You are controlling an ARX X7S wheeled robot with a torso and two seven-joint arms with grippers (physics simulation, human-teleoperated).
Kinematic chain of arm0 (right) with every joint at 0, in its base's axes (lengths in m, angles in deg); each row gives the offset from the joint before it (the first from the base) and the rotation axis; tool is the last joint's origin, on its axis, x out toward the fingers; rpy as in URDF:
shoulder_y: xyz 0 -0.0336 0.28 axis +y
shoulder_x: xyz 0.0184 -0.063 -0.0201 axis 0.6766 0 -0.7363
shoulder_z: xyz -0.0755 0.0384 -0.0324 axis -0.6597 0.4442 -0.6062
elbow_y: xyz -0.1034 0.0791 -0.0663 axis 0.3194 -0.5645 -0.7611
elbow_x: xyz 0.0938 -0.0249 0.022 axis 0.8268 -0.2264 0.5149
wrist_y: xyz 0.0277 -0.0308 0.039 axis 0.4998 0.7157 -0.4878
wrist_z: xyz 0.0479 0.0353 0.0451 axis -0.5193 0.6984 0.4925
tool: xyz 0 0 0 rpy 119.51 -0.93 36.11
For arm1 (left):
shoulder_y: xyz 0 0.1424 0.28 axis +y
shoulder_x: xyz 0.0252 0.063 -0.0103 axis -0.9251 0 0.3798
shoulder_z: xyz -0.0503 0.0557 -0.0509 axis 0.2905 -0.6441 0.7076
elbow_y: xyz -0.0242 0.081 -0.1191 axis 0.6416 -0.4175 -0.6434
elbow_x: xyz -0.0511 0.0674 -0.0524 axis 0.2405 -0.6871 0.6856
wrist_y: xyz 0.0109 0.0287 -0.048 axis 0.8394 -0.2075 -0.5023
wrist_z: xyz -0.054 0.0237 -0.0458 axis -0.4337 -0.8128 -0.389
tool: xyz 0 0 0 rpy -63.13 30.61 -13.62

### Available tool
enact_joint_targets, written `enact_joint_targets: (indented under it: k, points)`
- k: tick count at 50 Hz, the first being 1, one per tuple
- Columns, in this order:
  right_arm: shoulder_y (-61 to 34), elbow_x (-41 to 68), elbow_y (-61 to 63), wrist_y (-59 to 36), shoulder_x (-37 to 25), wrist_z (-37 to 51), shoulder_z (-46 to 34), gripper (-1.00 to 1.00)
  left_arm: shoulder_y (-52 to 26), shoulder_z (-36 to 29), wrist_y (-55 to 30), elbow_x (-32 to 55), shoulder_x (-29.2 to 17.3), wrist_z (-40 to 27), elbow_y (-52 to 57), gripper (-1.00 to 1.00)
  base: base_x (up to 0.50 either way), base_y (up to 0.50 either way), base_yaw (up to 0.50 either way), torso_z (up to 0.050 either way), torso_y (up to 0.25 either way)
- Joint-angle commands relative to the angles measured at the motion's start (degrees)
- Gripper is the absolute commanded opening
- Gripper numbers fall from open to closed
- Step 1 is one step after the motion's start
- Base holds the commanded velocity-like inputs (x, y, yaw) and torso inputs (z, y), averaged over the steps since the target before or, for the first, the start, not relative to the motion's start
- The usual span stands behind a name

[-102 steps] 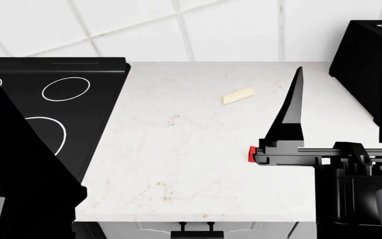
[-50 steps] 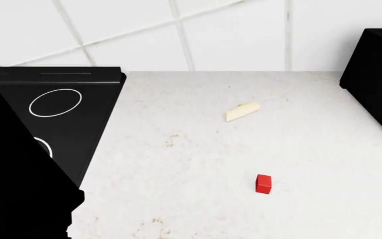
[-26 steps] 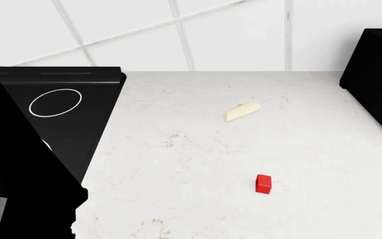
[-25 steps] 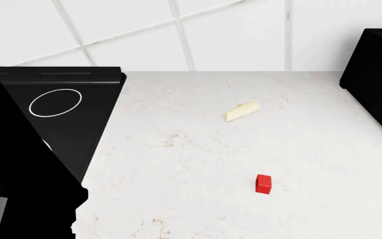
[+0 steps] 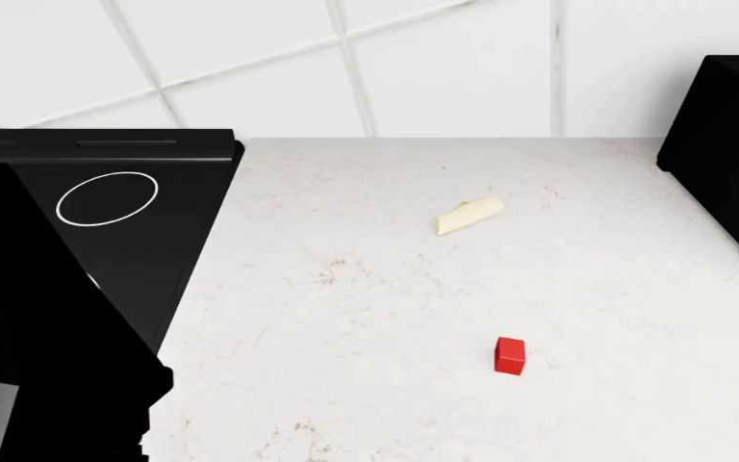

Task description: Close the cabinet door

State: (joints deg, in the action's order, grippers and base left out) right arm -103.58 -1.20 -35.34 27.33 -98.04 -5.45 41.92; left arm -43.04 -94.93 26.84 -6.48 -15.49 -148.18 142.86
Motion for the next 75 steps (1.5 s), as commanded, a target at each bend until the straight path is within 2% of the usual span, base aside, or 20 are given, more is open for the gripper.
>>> enact_joint_targets:
  k: [1, 7, 15, 20, 21, 29, 30, 44, 55, 56, 57, 70, 71, 72, 73, 75]
  points:
    - [-16.7, 0.1, -8.6, -11.1, 5.9, -3.1, -8.6, 1.00, 0.0, -0.5, 0.0, -0.4, 0.1, 0.3, 0.0, 1.00, 0.00, 0.00, 0.00, 0.000, 0.000]
    - [-31.9, -4.4, -18.3, -22.7, 15.5, -8.0, -17.1, 1.00, 0.1, -0.4, 0.1, -0.4, 0.1, 0.2, 0.0, 1.00, 0.00, 0.00, 0.00, 0.000, 0.000]
    - [-44.3, -12.8, -32.2, -30.4, 26.2, -15.3, -26.0, 1.00, 0.2, -0.6, 0.4, -0.6, 0.0, 0.3, 0.1, 1.00, 0.00, 0.00, 0.00, 0.005, 0.000]
    - [-44.6, -13.2, -32.8, -30.6, 26.7, -15.7, -26.2, 1.00, 0.2, -0.7, 0.4, -0.6, 0.0, 0.3, 0.1, 1.00, 0.00, 0.00, 0.00, 0.002, 0.000]
    - [-46.9, -15.9, -36.9, -31.8, 29.1, -18.0, -28.7, 1.00, 0.4, -0.8, 0.6, -0.7, -0.2, 0.3, 0.2, 1.00, 0.00, 0.00, 0.00, 0.000, 0.000]
    - [-47.0, -16.0, -37.1, -31.8, 29.2, -18.1, -28.7, 1.00, 0.3, -0.8, 0.6, -0.7, -0.2, 0.2, 0.2, 1.00, 0.00, 0.00, 0.00, 0.003, 0.000]
    - [-48.8, -19.8, -41.4, -32.5, 31.7, -21.2, -31.8, 1.00, 0.7, -0.9, 1.3, -0.7, -0.5, 0.3, 0.1, 1.00, 0.00, 0.00, 0.00, 0.000, 0.000]
    - [-50.2, -24.8, -50.6, -29.4, 36.7, -26.5, -34.3, 1.00, 2.9, 1.0, 2.6, -1.1, -3.8, -2.3, -0.1, 1.00, 0.00, 0.00, 0.00, 0.001, 0.000]
    - [-50.2, -24.8, -50.6, -29.5, 36.7, -26.5, -34.2, 1.00, 2.8, 0.9, 2.6, -1.1, -3.8, -2.4, -0.1, 1.00, 0.00, 0.00, 0.00, 0.001, 0.000]
    - [-50.2, -29.4, -59.2, -21.8, 45.3, -34.3, -36.4, 1.00, 8.5, 5.4, 5.4, -2.9, -11.2, -9.7, 0.4, 1.00, 0.01, 0.00, 0.00, 0.010, 0.000]
    - [-50.4, -29.9, -67.1, -20.6, 46.4, -35.5, -36.5, 1.00, 9.7, 6.4, 6.8, -3.3, -12.9, -11.1, 0.3, 1.00, 0.01, 0.00, 0.01, 0.000, 0.000]
    - [-50.4, -30.0, -67.3, -20.6, 46.5, -35.6, -36.4, 1.00, 10.1, 6.6, 7.1, -3.4, -13.0, -11.1, 0.2, 1.00, 0.00, 0.00, 0.00, 0.002, 0.000]
    - [-51.6, -35.2, -75.9, -12.0, 55.1, -44.2, -38.9, 1.00, 15.9, 8.4, 11.2, -7.8, -21.6, -19.7, 0.6, 1.00, 0.00, 0.00, 0.00, 0.000, 0.000]
    - [-53.1, -35.9, -84.5, -6.1, 61.6, -49.8, -38.9, 1.00, 19.3, 11.3, 11.8, -8.2, -29.9, -28.3, 0.5, 1.00, 0.02, 0.00, 0.01, 0.000, 0.000]
    - [-54.1, -36.7, -93.1, -3.5, 64.1, -52.0, -39.0, 1.00, 23.9, 16.0, 11.3, -8.3, -29.7, -31.3, 0.7, 1.00, 0.02, 0.00, 0.01, 0.014, 0.000]
    - [-55.4, -37.4, -110.3, -0.1, 67.1, -54.6, -38.5, 1.00, 34.7, 26.5, 11.1, -8.7, -29.2, -31.2, 0.9, 1.00, 0.02, 0.00, 0.01, 0.005, 0.000]
